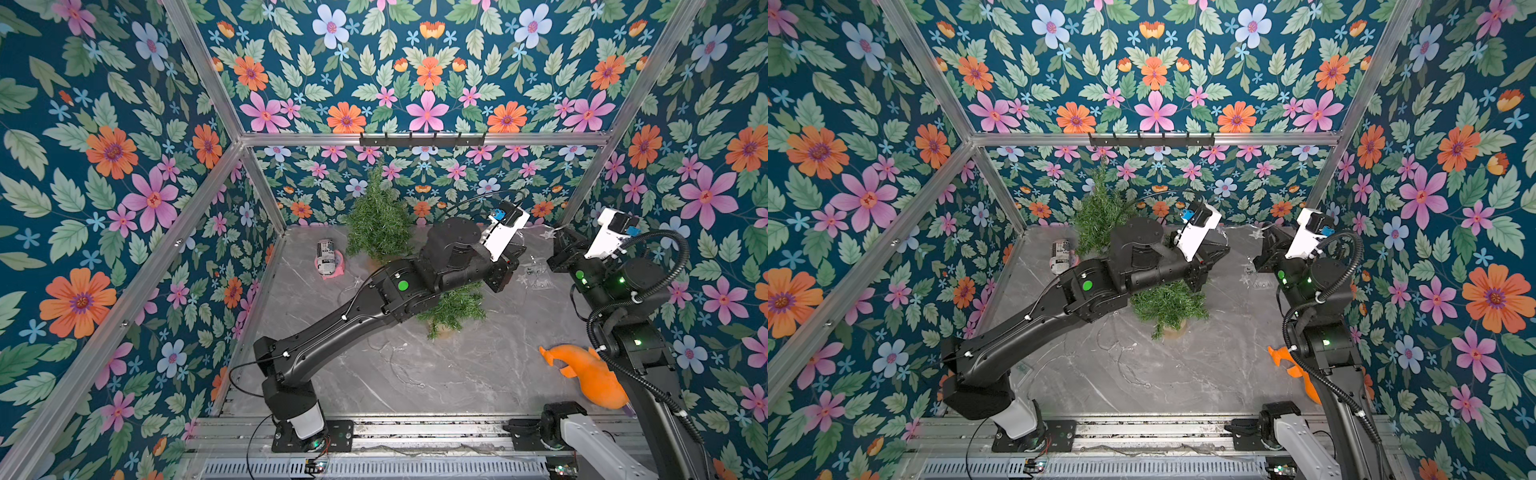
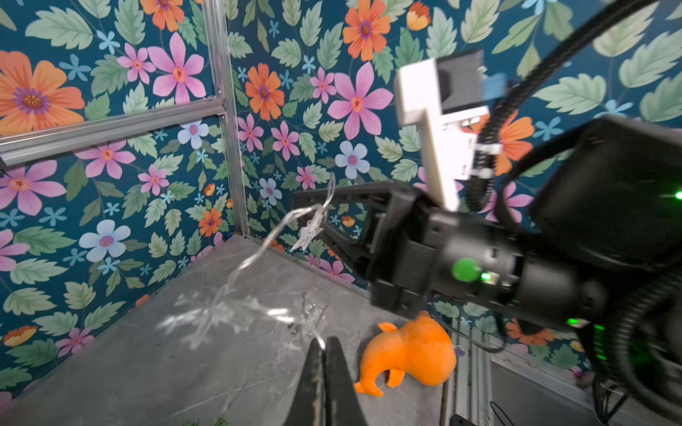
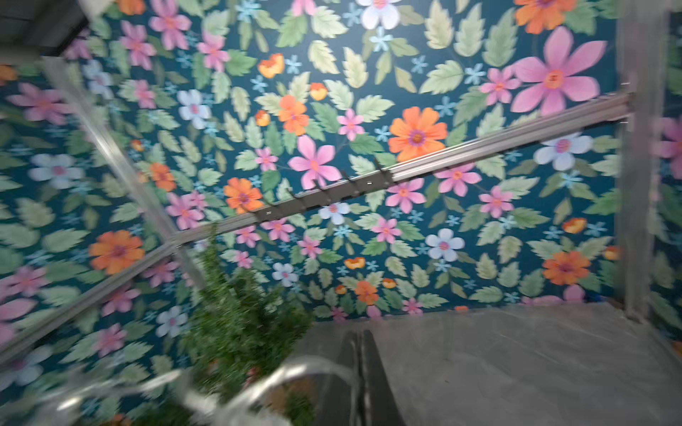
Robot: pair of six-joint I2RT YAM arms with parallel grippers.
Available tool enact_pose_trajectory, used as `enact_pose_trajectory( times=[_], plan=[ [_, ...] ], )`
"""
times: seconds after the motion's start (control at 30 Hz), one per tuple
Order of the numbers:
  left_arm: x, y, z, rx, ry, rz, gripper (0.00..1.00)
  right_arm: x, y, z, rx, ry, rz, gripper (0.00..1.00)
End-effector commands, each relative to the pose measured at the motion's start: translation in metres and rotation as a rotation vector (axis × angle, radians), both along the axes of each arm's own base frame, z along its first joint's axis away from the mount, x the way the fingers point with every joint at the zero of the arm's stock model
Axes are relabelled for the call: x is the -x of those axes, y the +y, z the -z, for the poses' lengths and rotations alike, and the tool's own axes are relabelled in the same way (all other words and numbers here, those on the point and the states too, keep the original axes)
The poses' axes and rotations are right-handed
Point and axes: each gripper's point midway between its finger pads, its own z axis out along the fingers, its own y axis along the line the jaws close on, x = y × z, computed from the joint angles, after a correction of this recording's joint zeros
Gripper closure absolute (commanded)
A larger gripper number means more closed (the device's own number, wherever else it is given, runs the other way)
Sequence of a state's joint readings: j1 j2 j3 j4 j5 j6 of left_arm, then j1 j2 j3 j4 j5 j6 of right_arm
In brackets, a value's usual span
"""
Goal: Wrap string light around the christmas tree
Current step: Pick up the light string from the center of the board.
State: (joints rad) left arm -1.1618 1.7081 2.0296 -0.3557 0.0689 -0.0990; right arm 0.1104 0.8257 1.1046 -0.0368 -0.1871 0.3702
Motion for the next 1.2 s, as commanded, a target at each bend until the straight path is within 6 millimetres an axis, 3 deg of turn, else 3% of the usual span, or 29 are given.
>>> enact_pose_trajectory(
  times=[0.0, 0.13, 0.27, 0.43, 0.63, 0.77, 0.87, 0.97, 1.07, 1.17],
  plan=[
    [-0.011, -0.003, -0.017, 0.058, -0.020, -0.053, 1.00, 0.014, 0.021, -0.014, -0.083, 0.015, -0.152, 1.00],
    [-0.018, -0.010, -0.032, 0.147, -0.021, -0.051, 1.00, 0.007, 0.018, -0.007, -0.049, 0.042, -0.120, 1.00],
    [0.000, -0.025, -0.039, 0.191, 0.022, 0.083, 1.00, -0.003, 0.007, -0.001, 0.004, 0.071, -0.038, 1.00],
    [0.024, -0.026, -0.050, 0.238, 0.090, 0.212, 1.00, -0.032, -0.016, 0.008, 0.111, 0.059, 0.123, 1.00],
    [0.039, -0.022, -0.055, 0.252, 0.136, 0.291, 1.00, -0.047, -0.021, -0.007, 0.115, -0.028, 0.172, 1.00],
    [0.026, -0.016, -0.046, 0.218, 0.123, 0.199, 1.00, -0.032, -0.027, -0.035, 0.043, -0.095, 0.182, 1.00],
    [0.002, -0.009, -0.031, 0.181, 0.113, 0.070, 1.00, -0.004, -0.028, -0.072, 0.025, -0.244, 0.162, 1.00],
    [-0.020, 0.000, -0.026, 0.171, 0.108, -0.041, 1.00, 0.011, -0.039, -0.097, 0.069, -0.294, 0.243, 1.00],
    [-0.026, 0.005, -0.031, 0.182, 0.086, -0.080, 1.00, 0.014, -0.056, -0.107, 0.119, -0.311, 0.356, 1.00],
    [-0.034, 0.006, -0.033, 0.193, 0.080, -0.120, 1.00, 0.017, -0.060, -0.109, 0.111, -0.287, 0.371, 1.00]
  ],
)
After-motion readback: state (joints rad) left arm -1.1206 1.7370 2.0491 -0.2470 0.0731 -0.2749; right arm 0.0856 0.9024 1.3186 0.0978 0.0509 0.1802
